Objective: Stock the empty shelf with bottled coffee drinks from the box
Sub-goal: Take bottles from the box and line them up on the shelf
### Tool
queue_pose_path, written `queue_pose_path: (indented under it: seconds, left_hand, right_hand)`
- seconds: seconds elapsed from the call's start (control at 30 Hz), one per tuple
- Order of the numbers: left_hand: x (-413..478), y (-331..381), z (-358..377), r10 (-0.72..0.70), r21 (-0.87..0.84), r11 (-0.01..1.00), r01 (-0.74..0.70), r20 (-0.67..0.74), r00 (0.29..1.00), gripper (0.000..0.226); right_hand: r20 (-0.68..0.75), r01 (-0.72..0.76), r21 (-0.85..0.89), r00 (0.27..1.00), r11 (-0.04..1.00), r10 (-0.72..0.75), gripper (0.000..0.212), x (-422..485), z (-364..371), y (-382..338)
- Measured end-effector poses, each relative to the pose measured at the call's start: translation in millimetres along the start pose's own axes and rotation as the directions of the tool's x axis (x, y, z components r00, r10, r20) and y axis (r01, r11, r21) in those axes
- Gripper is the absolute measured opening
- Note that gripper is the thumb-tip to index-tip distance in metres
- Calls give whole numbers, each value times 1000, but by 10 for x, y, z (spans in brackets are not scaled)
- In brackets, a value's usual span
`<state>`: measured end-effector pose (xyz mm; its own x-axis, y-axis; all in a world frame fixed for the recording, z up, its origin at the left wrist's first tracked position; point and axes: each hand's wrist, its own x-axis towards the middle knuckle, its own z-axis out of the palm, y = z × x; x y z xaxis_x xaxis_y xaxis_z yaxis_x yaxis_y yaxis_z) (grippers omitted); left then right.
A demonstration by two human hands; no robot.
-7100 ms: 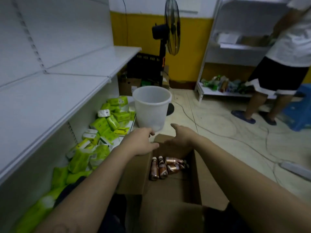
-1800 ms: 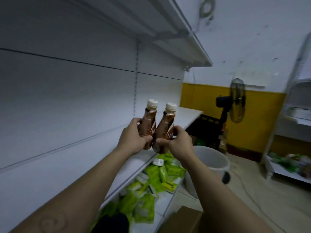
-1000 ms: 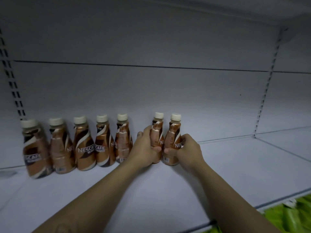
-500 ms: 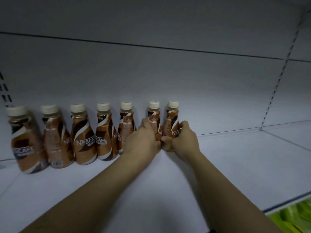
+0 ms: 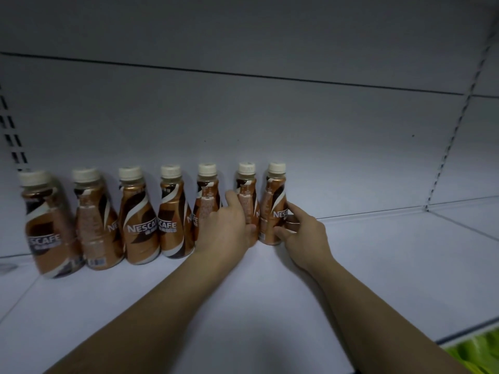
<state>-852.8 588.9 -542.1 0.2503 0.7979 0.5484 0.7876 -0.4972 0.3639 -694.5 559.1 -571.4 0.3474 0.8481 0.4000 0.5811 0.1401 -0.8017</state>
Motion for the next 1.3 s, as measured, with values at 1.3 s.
queue_pose_path:
  seconds: [1.3]
  left_hand:
    - [-1072,2974,757,830,-439,556,-706,348,437,73]
  right_hand:
    - [-556,-635,-615,769,467,314,85,-2282,-2835,418]
